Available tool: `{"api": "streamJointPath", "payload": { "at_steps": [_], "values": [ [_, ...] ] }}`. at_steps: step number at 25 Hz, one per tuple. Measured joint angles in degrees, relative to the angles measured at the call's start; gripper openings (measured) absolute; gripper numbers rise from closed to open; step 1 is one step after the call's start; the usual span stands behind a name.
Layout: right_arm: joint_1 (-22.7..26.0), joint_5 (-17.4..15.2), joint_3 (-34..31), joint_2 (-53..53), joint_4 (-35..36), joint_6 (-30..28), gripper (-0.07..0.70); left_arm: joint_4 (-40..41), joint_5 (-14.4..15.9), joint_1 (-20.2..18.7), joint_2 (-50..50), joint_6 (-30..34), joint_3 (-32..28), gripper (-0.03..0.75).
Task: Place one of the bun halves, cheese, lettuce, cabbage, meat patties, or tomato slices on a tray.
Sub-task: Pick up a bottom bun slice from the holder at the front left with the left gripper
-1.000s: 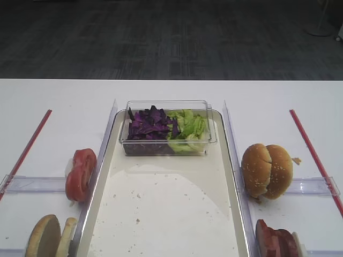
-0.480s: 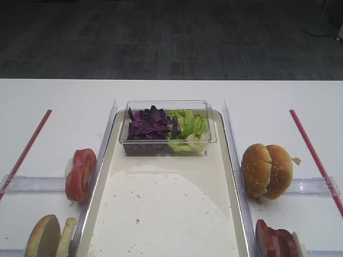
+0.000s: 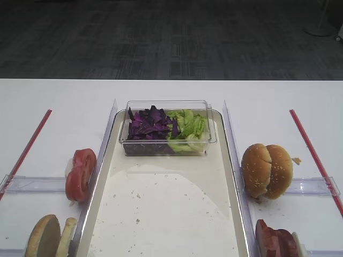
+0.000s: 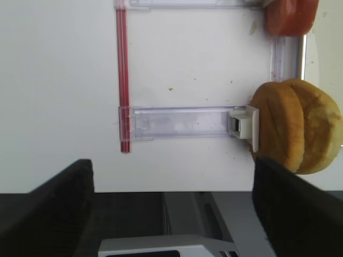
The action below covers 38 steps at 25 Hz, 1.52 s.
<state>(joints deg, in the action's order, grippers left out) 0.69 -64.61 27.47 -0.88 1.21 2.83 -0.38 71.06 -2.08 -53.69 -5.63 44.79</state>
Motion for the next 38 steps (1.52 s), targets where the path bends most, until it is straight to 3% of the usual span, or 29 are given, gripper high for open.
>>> {"api": "streamJointPath", "payload": {
  "at_steps": [6,10,19,29,33,38],
  "values": [
    [0.0,0.0,0.0,0.0,0.0,0.0,0.319,-1.2,0.0,-0.2,0.0,-1.7,0.0,0.556],
    [0.0,0.0,0.0,0.0,0.0,0.0,0.319,-1.7,0.0,-3.4,0.0,-4.1,0.0,0.556],
    [0.0,0.0,0.0,0.0,0.0,0.0,0.319,0.7,0.0,-18.7,-1.9,-16.9,0.0,0.533],
    [0.0,0.0,0.0,0.0,0.0,0.0,0.319,2.8,-0.5,-36.6,-11.4,-31.8,0.8,0.527],
    [0.0,0.0,0.0,0.0,0.0,0.0,0.319,3.7,-2.3,-40.4,-14.5,-35.1,3.1,0.527],
    [0.0,0.0,0.0,0.0,0.0,0.5,0.319,3.8,-4.3,-42.3,-18.1,-37.1,6.7,0.527]
  ]
}}
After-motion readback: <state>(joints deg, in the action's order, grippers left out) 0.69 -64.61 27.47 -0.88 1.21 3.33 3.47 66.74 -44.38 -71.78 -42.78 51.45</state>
